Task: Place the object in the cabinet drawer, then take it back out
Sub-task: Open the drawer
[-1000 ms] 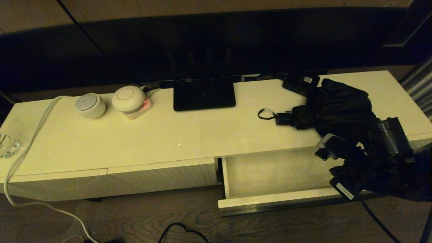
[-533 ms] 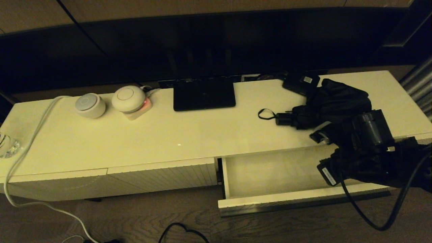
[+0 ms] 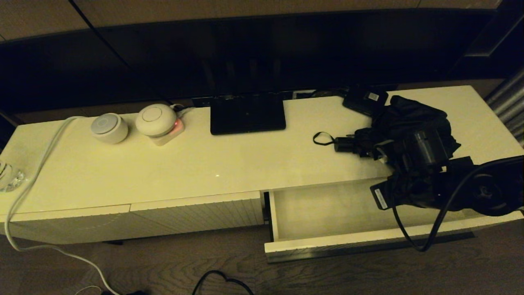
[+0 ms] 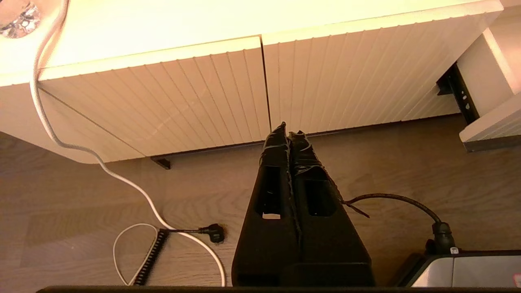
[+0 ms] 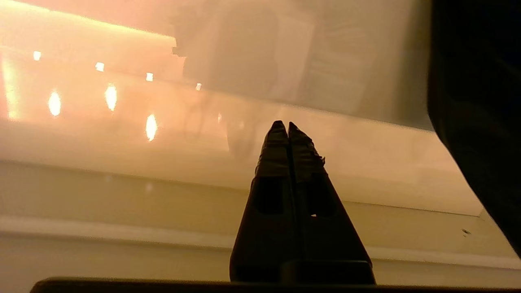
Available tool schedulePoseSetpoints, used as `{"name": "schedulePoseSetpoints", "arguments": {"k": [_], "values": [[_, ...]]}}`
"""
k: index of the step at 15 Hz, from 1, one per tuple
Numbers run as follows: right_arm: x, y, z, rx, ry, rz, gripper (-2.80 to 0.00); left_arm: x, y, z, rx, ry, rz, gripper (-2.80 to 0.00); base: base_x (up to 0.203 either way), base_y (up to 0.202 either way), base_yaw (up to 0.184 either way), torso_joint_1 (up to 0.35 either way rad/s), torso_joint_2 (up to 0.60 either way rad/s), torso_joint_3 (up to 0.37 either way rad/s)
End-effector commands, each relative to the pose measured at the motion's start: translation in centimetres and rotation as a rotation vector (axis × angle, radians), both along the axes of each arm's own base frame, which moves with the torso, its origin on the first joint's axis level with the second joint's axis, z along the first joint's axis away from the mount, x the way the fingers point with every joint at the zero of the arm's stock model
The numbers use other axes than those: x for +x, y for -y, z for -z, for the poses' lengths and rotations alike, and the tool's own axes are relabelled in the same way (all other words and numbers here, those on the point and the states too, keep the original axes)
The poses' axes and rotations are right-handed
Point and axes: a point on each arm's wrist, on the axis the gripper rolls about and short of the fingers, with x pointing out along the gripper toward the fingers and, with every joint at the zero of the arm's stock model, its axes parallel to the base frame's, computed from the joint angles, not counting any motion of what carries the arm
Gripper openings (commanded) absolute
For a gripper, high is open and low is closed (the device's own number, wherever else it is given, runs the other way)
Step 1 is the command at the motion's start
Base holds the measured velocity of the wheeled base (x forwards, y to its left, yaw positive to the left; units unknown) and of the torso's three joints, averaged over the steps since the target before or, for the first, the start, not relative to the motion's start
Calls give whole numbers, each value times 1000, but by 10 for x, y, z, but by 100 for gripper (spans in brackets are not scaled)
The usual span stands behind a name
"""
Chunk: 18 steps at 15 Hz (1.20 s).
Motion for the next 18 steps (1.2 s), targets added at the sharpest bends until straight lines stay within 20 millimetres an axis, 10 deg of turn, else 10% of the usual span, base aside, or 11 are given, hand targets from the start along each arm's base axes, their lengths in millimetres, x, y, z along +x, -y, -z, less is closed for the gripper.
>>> {"name": "schedulePoseSetpoints", "arguments": {"k": [1,18], "values": [[10,-1,6,0,-7,8,-280,0,0,1,0,-3,0,-280,0,0,0,0,0,0],[1,7,38,52,-141,87,-280,0,0,1,0,-3,0,-280,0,0,0,0,0,0]]}}
